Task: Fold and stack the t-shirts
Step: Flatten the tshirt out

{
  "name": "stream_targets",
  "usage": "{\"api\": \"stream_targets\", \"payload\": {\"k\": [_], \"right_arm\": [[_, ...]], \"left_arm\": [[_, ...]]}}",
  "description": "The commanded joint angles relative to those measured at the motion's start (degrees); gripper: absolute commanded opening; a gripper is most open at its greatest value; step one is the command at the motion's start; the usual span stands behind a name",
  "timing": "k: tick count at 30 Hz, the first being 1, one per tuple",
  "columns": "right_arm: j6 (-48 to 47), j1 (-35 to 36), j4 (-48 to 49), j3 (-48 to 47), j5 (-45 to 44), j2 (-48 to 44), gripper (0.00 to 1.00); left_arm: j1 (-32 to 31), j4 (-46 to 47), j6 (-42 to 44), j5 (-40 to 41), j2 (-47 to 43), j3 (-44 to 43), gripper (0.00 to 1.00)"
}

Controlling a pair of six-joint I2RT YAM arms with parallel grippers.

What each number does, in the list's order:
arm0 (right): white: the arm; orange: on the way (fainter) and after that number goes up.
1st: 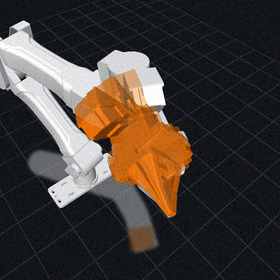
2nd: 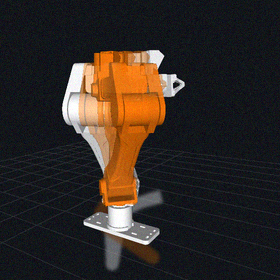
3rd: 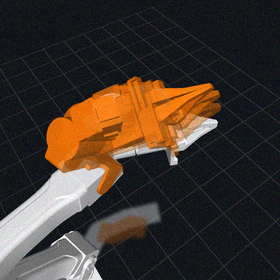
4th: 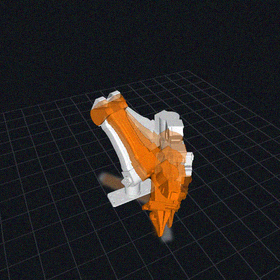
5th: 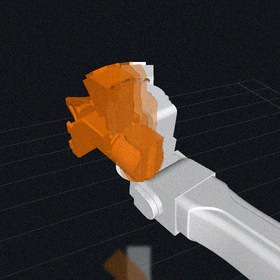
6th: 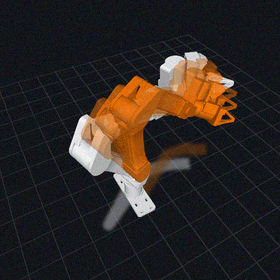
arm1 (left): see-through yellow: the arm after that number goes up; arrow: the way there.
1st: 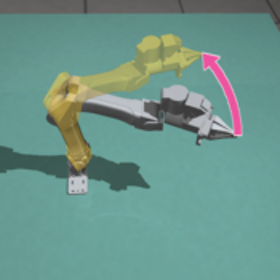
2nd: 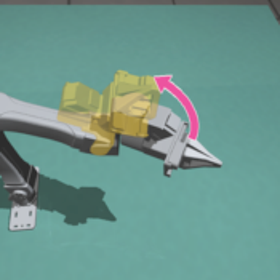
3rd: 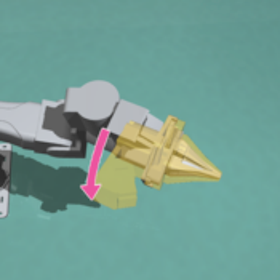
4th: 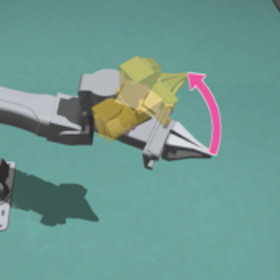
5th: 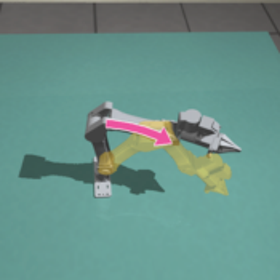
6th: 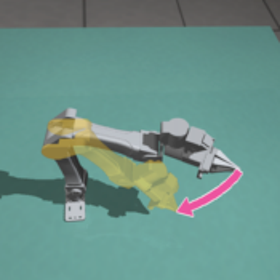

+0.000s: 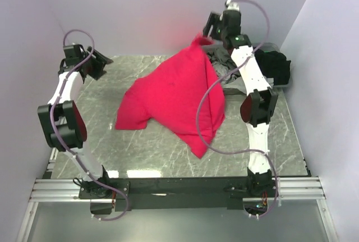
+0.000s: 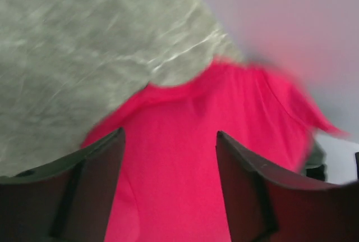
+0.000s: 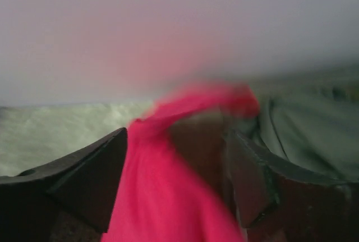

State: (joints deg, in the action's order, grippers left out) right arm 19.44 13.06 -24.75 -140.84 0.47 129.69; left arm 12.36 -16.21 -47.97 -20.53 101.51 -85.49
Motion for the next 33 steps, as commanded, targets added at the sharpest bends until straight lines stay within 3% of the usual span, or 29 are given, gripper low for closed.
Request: {"api": "stream_targets", "payload": {"k": [1,7,9,19,25,33], "right_arm": [[0.51,-0.76,0.23,2.47,-0.29,-7.15,0.81],[-1.07,1.00,2.35,27.24,-0.12,-22.36,0.82],[-2.03,2.40,1.55,31.39,-0.03,-27.19,0.82],[2.44,9.00,0.32,60.11,4.98,-41.44,0.73],[3.15,9.26,0.50,68.22,4.45,-44.69,0.71],[4.37,9.26,1.37,72.28,3.57,-45.75,0.69]], "left_arm": [[-0.23,-0.22,4.36,0.05,-3.69,-4.34,0.73],[-2.86,-9.71,9.55,6.54,-8.07,3.04,0.76],[-4.27,-12.87,10.08,13.13,-9.48,6.99,0.76],[-4.54,-18.34,1.66,27.46,-19.76,25.10,0.66],[-4.63,-16.06,-3.54,32.31,-25.04,33.10,0.58],[-4.63,-12.63,-3.45,29.58,-21.09,38.55,0.54]]}}
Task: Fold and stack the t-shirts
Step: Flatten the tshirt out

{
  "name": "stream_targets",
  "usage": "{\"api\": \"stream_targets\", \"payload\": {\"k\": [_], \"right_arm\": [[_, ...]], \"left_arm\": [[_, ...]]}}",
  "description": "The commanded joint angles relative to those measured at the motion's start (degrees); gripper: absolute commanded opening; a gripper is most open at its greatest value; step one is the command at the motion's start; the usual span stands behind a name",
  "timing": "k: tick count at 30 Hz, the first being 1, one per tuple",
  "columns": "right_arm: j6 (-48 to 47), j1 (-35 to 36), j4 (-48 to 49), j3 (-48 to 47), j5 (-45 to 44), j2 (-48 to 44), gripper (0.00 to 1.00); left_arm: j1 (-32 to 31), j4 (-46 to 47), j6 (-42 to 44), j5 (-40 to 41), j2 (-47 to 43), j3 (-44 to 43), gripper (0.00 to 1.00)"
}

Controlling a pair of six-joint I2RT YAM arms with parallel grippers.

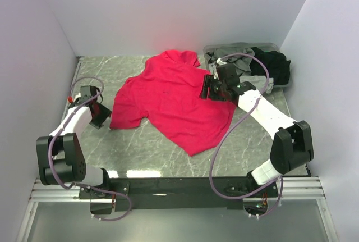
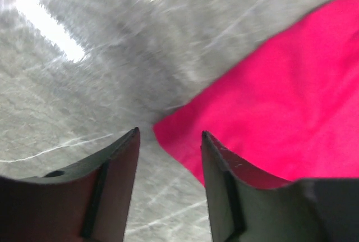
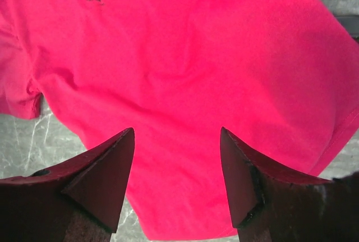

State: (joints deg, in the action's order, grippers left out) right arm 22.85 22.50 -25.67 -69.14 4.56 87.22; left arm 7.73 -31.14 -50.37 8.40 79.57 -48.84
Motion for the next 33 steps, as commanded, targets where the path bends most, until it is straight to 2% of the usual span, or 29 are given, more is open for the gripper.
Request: {"api": "stream_targets", "payload": {"k": [1,9,33], "right_arm": [[1.14,-0.18,2.38,0.85,-0.51,-3.37,0.68],[1.84,-0.09,2.47,2.00,-0.69,-3.99,0.68],[2.55,-0.09,2.03,1.47,-1.31,-3.11,0.66]], "left_arm": [[0.09,2.83,-0.96,1.00,0.33,2.69,0.52],[0.09,7.66,-0.26,-0.93,1.11,5.16,0.49],[0.01,11.80,1.06,-3.83,3.93,9.37,0.38]]}}
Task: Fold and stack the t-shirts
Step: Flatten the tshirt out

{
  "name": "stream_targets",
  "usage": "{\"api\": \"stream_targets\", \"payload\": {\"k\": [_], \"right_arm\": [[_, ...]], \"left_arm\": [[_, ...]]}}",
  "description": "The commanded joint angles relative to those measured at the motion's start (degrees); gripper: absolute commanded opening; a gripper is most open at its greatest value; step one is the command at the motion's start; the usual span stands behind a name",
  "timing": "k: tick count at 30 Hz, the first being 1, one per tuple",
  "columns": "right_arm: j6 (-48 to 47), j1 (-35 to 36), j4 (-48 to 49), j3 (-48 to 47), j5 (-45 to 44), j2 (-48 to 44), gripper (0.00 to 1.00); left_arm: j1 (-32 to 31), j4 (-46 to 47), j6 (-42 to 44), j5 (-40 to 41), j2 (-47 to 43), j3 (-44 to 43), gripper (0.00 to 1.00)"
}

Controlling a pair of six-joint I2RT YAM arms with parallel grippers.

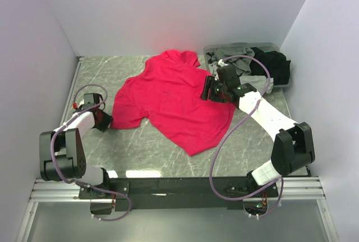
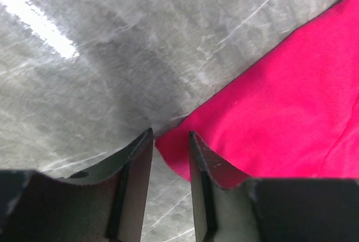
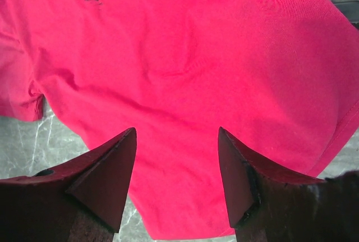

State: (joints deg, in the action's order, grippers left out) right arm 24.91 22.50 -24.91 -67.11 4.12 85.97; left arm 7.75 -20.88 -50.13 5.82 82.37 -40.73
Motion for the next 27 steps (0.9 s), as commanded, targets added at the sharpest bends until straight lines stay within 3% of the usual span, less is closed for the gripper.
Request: {"api": "stream_targets", "payload": {"k": [1,6,16,27], "right_arm": [[0.41,-0.09,1.18,-0.56,-0.96,-1.86,0.66],[0.06,-0.09,0.91,-0.65,-1.13,-1.86,0.66],[-2.49,0.96,-1.02,1.01,-1.48,-3.18,0.66],[-2.58,3.07,-9.19,7.69,-3.77,-7.57,0.65]], "left_arm": [[0.07,1.72,0.74,-1.43,1.65,1.35,0.37],[-0.01,2.69,0.73,-2.83,2.97,2.06,0.30],[-0.01,4.80,1.17,-7.05,2.89,1.19,0.01],[0.16,-0.12,2.93,-5.91,-1.33,-8.13,0.00]]}}
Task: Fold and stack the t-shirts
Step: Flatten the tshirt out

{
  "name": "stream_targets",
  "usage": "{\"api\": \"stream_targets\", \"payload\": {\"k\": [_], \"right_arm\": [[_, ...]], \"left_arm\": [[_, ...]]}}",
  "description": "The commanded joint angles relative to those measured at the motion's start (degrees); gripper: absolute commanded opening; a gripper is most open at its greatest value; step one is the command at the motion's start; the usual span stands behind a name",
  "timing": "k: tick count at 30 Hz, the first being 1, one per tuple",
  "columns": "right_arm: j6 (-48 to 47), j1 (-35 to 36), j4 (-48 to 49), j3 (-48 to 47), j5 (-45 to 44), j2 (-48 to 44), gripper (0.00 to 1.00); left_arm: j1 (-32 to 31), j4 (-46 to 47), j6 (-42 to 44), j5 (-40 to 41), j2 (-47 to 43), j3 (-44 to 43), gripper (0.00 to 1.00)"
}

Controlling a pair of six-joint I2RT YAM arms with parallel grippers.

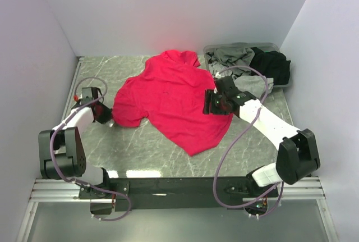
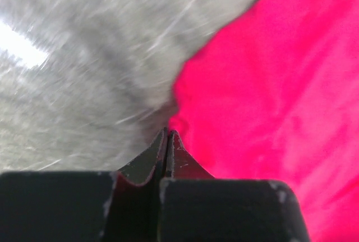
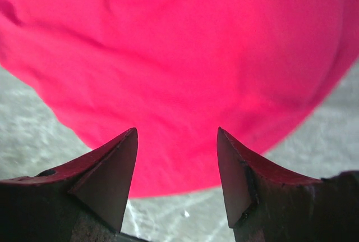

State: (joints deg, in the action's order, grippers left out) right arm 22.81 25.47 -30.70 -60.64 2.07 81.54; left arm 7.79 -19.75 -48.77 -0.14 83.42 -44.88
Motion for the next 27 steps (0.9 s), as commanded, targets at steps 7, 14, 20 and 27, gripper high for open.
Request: {"api": "stream_targets", "payload": {"k": [7,14,20,27], "right_arm": [[2.41,0.01,-7.27,6.93,-0.23,-4.46,0.66],[4.26,0.36,-8.94,10.72,2.94,-1.82,0.66],[6.72,0.72,-7.19,13.53,4.35,-1.38,0.66],[8.48,2.03,-5.78,13.97,3.48,2.65,0.64]], "left_arm": [[0.91,-2.40,2.89,-0.91,-1.59,-6.44,0.00],[2.31,-3.45,5.88,-1.53,-0.89,-8.02,0.00],[3.46,-4.25,7.90,-2.58,0.78,-10.05,0.00],[3.90,-4.25,8.96,-4.16,2.36,-11.19,0.00]]}}
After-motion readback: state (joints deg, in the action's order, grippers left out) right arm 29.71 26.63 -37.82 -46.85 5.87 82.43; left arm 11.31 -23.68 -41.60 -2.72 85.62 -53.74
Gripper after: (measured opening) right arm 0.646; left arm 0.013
